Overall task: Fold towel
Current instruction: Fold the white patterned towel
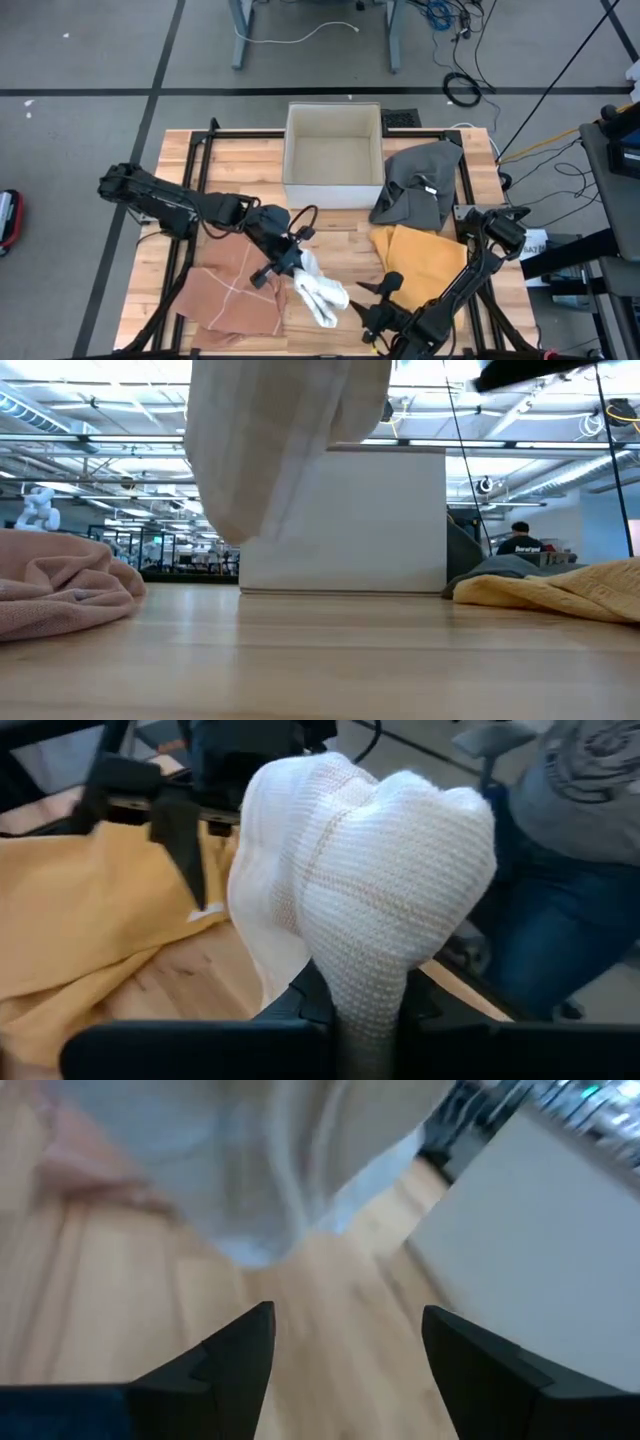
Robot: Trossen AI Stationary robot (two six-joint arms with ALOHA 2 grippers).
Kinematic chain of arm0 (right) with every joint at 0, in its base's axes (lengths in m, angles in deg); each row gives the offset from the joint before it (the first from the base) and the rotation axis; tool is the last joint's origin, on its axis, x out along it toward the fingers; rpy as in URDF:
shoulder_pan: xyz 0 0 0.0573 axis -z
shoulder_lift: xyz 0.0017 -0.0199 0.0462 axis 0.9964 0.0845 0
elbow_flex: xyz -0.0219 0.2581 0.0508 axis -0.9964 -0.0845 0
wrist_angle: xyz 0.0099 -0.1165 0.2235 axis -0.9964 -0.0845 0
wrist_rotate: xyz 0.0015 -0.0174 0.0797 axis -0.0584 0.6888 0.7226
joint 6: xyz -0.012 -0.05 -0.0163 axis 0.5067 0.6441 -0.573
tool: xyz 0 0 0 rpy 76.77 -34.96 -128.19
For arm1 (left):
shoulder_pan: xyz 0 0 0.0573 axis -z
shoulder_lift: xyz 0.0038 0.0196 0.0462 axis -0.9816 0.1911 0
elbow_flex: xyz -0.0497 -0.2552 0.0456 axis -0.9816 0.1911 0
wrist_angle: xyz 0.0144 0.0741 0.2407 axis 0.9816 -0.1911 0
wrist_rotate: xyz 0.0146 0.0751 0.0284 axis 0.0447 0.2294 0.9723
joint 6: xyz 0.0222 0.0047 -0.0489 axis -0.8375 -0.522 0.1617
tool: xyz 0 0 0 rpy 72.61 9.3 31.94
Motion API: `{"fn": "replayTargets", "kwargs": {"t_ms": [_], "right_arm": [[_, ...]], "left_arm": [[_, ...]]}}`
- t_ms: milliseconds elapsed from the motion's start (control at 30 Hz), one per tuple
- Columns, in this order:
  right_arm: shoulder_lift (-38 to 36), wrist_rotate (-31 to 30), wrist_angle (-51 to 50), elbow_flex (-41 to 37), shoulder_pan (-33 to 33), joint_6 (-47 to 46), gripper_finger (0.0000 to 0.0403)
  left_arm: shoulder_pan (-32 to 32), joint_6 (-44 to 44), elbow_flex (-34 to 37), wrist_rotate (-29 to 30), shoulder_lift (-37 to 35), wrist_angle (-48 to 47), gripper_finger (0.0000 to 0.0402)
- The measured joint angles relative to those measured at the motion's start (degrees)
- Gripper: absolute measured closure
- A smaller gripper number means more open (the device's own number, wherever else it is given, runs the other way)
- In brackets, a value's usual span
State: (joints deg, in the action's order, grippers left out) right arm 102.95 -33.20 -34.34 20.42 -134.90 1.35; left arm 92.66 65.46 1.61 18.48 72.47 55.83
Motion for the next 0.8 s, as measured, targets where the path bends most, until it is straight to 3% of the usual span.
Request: {"fn": "replayTargets", "kwargs": {"t_ms": [133,433,533,633,800], "right_arm": [[0.0,-1.78,4.53,0.0,1.69,6.41,0.0163],[0.0,11.25,23.22,0.0,5.59,26.31,0.0163],[0.0,12.73,28.17,0.0,6.6,32.06,0.0163],[0.0,13.6,28.11,0.0,7.36,33.13,0.0163],[0.49,16.53,28.78,0.0,8.51,33.29,0.0163]], "left_arm": [[-0.53,-1.21,0.0,-3.64,-0.01,-1.02,0.0366],[-0.82,-3.44,0.0,-7.99,0.01,-1.46,0.0366],[-1.56,-3.44,0.0,-8.04,0.04,-1.4,0.0366],[-1.82,-2.78,0.0,-8.8,0.7,-1.49,0.0366],[-1.67,-1.21,0.0,-14.89,2.74,-1.41,0.0366]]}}
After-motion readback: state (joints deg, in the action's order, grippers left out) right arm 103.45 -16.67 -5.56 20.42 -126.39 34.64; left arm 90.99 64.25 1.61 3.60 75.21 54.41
